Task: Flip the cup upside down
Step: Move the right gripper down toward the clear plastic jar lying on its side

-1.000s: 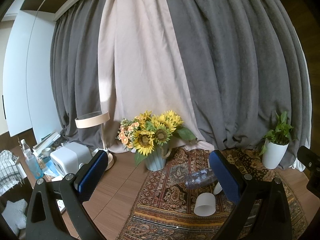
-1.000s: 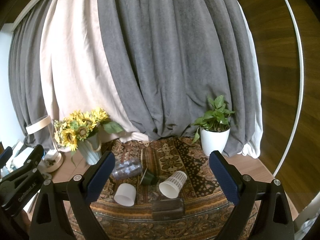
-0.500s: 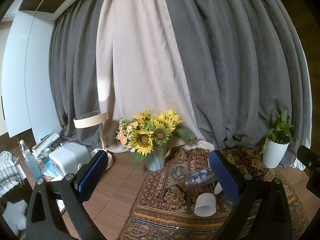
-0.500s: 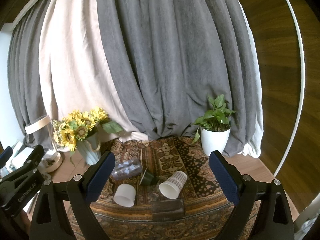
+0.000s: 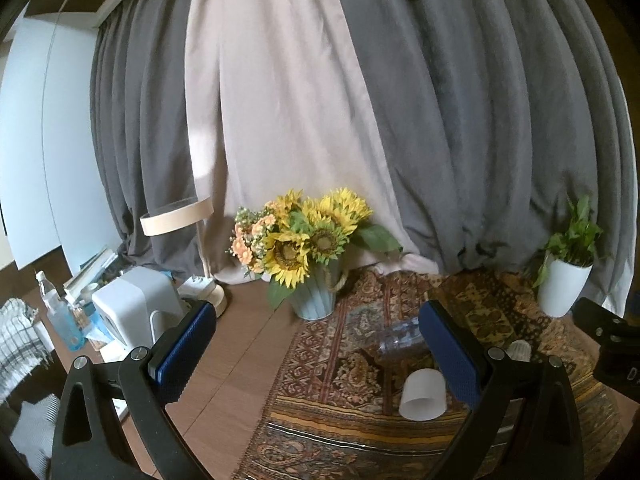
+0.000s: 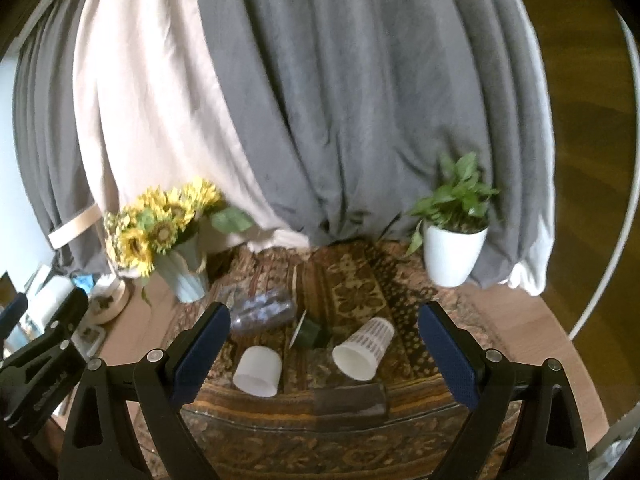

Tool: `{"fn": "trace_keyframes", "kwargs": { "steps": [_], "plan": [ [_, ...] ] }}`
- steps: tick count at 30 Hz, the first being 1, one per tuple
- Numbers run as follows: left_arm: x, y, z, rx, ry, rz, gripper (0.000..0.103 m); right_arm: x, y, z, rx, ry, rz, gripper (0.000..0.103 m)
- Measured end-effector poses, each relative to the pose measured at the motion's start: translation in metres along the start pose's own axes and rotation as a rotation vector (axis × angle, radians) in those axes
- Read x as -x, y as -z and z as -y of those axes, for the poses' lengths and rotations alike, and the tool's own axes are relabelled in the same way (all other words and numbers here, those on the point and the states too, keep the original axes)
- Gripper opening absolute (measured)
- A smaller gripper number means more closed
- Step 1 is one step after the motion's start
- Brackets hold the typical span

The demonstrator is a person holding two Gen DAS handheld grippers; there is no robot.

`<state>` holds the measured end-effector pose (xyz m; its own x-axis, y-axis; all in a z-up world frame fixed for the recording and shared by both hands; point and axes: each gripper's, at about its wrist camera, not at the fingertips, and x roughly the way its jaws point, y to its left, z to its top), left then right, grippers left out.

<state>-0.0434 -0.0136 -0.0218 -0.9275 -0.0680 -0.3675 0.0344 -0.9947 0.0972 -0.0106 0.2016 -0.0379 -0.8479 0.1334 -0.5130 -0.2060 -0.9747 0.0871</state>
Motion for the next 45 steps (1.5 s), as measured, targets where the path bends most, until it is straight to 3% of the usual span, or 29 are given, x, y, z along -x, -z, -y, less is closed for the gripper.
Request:
{"fn": "trace_keyframes", "kwargs": {
  "steps": [6,16,22,29,34,45],
  "plan": [
    [-0.025,0.000,0.002,-0.016,-0.032,-0.044,0.103,-0.043,-0.010,-0.019,0.069,-0.082,-0.118,0.095],
    [-0.075,-0.005,-0.008,0.090,-0.089,-0.141,0.103,-0.103,-0.037,-0.052,0.183,-0.134,-0.235,0.095],
    [-0.110,0.002,-0.012,0.225,-0.177,-0.218,0.103,-0.151,-0.051,-0.081,0.365,-0.157,-0.363,0.095],
    [-0.153,0.020,-0.003,0.287,-0.243,-0.367,0.103,-0.211,-0.042,-0.115,0.617,-0.200,-0.580,0.095],
    [-0.174,0.036,0.010,0.279,-0.269,-0.466,0.103,-0.242,-0.028,-0.133,0.790,-0.244,-0.685,0.095],
    [-0.217,0.067,0.017,0.486,-0.359,-0.615,0.103,-0.316,-0.005,-0.166,1.121,-0.300,-0.871,0.094]
  ]
}}
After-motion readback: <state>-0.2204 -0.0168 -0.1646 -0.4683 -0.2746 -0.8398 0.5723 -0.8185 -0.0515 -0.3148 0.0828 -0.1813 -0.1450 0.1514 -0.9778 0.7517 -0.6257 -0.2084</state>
